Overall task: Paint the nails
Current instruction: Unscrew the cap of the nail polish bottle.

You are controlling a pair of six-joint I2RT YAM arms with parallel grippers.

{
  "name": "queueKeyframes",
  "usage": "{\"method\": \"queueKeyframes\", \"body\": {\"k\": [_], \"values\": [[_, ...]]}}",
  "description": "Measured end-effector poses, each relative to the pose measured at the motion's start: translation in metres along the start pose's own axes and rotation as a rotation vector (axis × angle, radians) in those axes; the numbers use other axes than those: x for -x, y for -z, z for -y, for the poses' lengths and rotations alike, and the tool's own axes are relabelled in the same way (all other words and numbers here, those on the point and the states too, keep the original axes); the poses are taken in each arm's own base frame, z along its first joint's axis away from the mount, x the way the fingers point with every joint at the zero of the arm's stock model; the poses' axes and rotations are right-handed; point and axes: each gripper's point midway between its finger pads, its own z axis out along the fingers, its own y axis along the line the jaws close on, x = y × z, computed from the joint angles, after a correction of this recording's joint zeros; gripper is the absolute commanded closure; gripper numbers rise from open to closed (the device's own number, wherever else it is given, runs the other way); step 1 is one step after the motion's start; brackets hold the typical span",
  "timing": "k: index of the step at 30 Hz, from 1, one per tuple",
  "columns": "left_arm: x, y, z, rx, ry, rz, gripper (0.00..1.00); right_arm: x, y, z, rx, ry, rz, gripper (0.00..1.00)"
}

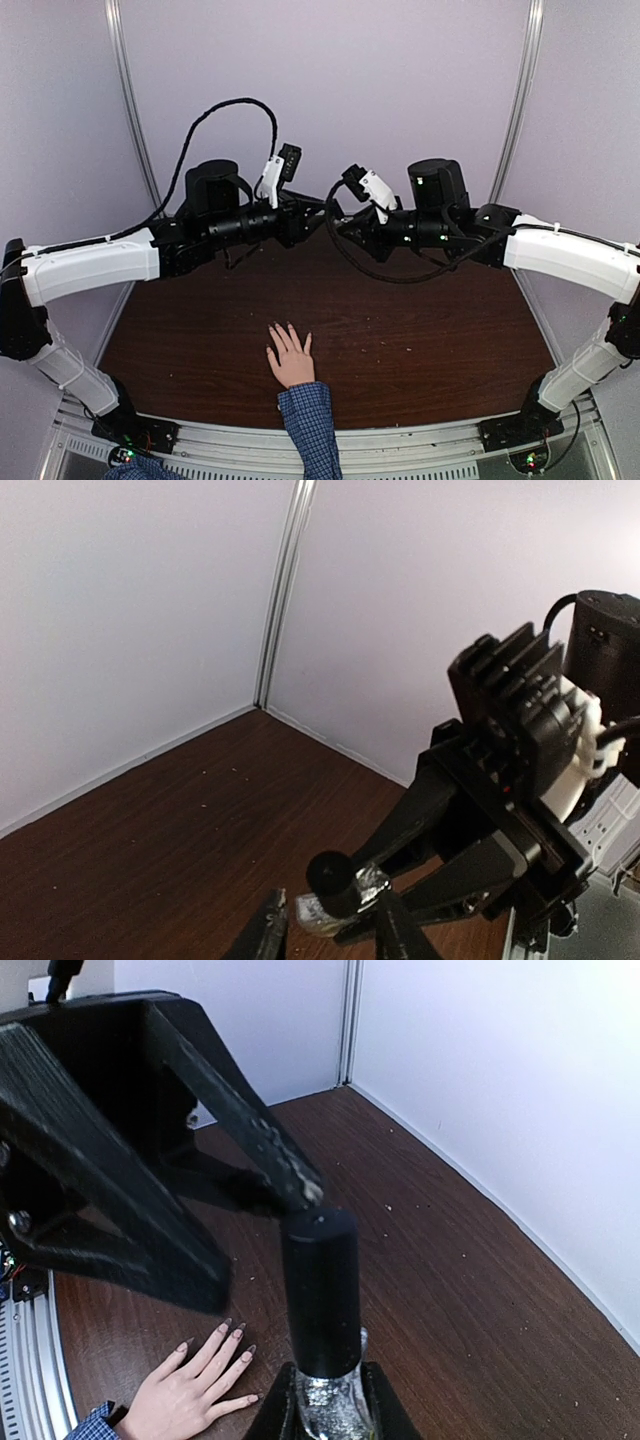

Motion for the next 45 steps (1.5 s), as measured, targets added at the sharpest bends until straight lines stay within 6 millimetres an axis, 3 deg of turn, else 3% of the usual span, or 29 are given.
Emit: {"method": "queueKeyframes", "body": {"k": [3, 7, 10, 13, 18, 26, 34, 45], "values": [[0.004, 0.011, -0.006, -0.018, -0.021, -0.019, 0.44, -0.004, 0.000, 0.002, 0.014, -0.008, -0.007, 1.00], [0.023, 0.032, -0.004, -0.094, -0.078, 0.002, 0.36, -0.009, 0.000, -0.007, 0.095, -0.019, -0.010, 1.00], [0.033, 0.047, 0.014, -0.207, -0.147, 0.017, 0.34, -0.010, 0.003, -0.025, 0.210, -0.023, -0.004, 1.00], [0.028, 0.056, 0.038, -0.349, -0.210, -0.002, 0.34, -0.007, 0.011, -0.052, 0.373, -0.021, 0.014, 1.00], [0.005, 0.069, 0.063, -0.531, -0.268, -0.045, 0.36, 0.000, 0.033, -0.092, 0.633, -0.022, 0.038, 1.00], [-0.009, 0.084, 0.084, -0.684, -0.303, -0.044, 0.46, 0.010, 0.050, -0.123, 0.837, -0.022, 0.042, 1.00], [-0.005, 0.091, 0.101, -0.781, -0.347, 0.008, 0.55, 0.005, 0.052, -0.132, 0.912, -0.050, 0.022, 1.00], [-0.002, 0.092, 0.107, -0.830, -0.360, 0.048, 0.67, 0.010, 0.057, -0.137, 0.972, -0.079, 0.031, 1.00]]}}
